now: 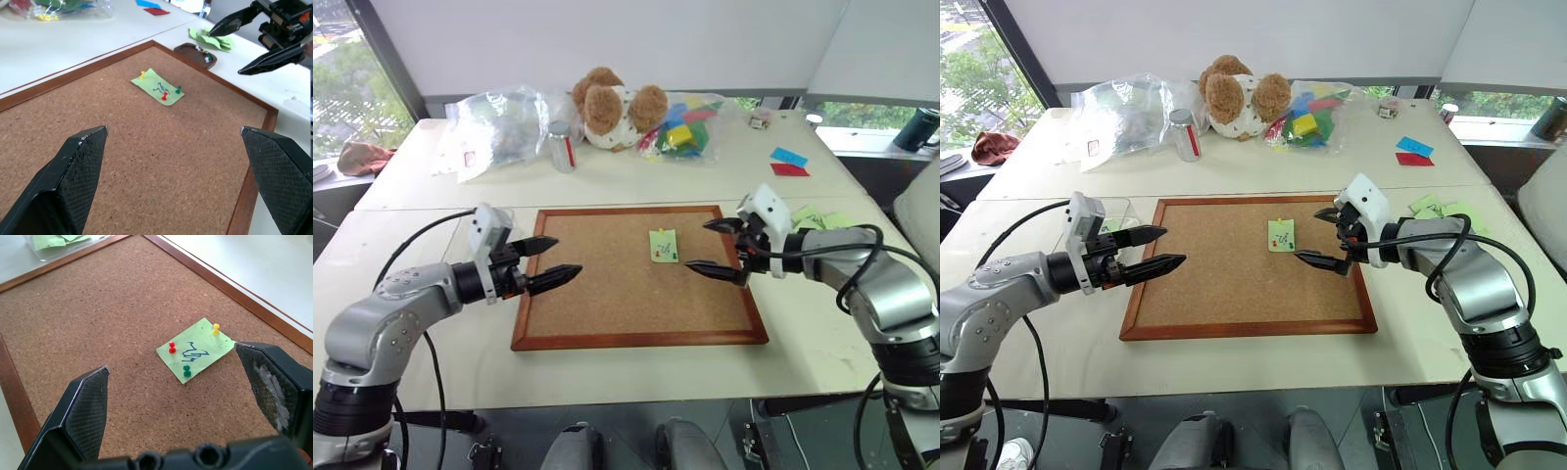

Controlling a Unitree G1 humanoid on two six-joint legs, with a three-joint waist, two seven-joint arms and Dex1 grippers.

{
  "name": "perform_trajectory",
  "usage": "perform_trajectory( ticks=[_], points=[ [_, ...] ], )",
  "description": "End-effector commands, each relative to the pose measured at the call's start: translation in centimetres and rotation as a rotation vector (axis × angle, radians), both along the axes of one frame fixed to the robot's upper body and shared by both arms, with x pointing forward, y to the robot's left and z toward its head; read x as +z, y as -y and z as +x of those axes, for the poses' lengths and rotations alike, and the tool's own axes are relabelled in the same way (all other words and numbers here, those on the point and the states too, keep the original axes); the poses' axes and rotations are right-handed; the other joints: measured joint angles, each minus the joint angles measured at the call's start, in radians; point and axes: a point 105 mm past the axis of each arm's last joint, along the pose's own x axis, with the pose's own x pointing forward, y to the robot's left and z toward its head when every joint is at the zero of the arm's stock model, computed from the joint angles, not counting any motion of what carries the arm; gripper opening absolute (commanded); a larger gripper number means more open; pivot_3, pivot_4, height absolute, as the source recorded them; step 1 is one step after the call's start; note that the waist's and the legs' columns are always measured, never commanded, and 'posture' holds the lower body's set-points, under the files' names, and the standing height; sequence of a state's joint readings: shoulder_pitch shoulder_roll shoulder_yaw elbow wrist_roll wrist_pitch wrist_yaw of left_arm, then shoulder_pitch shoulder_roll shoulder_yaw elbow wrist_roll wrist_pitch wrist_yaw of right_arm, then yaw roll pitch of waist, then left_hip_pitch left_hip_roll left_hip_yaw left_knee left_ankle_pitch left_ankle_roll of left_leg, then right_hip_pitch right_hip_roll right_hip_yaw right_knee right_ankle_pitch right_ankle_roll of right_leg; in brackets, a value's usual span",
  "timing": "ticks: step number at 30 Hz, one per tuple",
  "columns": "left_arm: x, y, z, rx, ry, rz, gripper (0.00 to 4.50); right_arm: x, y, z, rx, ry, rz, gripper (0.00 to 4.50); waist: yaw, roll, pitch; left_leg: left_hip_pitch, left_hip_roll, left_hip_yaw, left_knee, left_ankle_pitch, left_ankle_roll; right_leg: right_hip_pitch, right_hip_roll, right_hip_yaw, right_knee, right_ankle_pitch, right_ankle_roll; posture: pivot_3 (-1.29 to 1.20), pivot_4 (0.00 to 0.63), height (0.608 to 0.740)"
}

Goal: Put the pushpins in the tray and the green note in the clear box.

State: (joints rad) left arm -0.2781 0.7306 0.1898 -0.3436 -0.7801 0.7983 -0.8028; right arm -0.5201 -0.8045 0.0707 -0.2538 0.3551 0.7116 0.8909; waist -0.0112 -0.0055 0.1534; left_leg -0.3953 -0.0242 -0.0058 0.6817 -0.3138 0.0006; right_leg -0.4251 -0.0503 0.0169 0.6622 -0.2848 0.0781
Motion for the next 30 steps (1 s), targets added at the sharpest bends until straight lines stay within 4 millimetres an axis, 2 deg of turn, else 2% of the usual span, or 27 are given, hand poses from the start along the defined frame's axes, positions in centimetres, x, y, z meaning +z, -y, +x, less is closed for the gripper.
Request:
perform_trajectory(
  ticks=[1,6,19,26,29,30],
  points=[
    [0.8,-0.2,0.0,0.002,0.033,-0.016,4.48,1.1,-0.3,0.2,0.010,0.047,-0.008,4.50,0.000,0.000,0.000,0.000,0.000,0.000,0.000,0.000,0.000,0.000,0.000,0.000,0.000,0.000,0.000,0.00,0.150,0.740],
    [1.3,0.4,-0.3,-0.025,0.038,-0.055,4.48,1.0,-0.3,0.2,0.010,0.047,-0.010,4.50,0.000,0.000,0.000,0.000,0.000,0.000,0.000,0.000,0.000,0.000,0.000,0.000,0.000,0.000,0.000,0.00,0.150,0.740],
    [0.3,1.0,0.3,0.003,0.047,-0.054,4.48,1.0,-0.1,0.3,-0.001,0.048,-0.008,4.50,0.000,0.000,0.000,0.000,0.000,0.000,0.000,0.000,0.000,0.000,0.000,0.000,0.000,0.000,0.000,0.00,0.150,0.740],
    [-1.9,2.5,1.2,0.020,0.056,-0.021,4.48,1.1,-0.2,0.8,-0.020,0.067,-0.001,4.50,0.000,0.000,0.000,0.000,0.000,0.000,0.000,0.000,0.000,0.000,0.000,0.000,0.000,0.000,0.000,0.00,0.150,0.740],
    [-2.9,3.0,1.7,0.020,0.056,0.005,3.67,1.1,-0.5,1.4,-0.038,0.076,0.004,4.50,0.000,0.000,0.000,0.000,0.000,0.000,0.000,0.000,0.000,0.000,0.000,0.000,0.000,0.000,0.000,0.00,0.150,0.740],
    [-3.2,3.2,1.9,0.021,0.060,0.013,3.18,1.2,-0.6,1.7,-0.047,0.075,0.014,4.50,-0.001,0.000,0.000,0.000,0.000,0.000,0.000,0.000,0.000,0.000,0.000,0.000,0.000,0.000,0.000,0.00,0.150,0.740]
  ],
)
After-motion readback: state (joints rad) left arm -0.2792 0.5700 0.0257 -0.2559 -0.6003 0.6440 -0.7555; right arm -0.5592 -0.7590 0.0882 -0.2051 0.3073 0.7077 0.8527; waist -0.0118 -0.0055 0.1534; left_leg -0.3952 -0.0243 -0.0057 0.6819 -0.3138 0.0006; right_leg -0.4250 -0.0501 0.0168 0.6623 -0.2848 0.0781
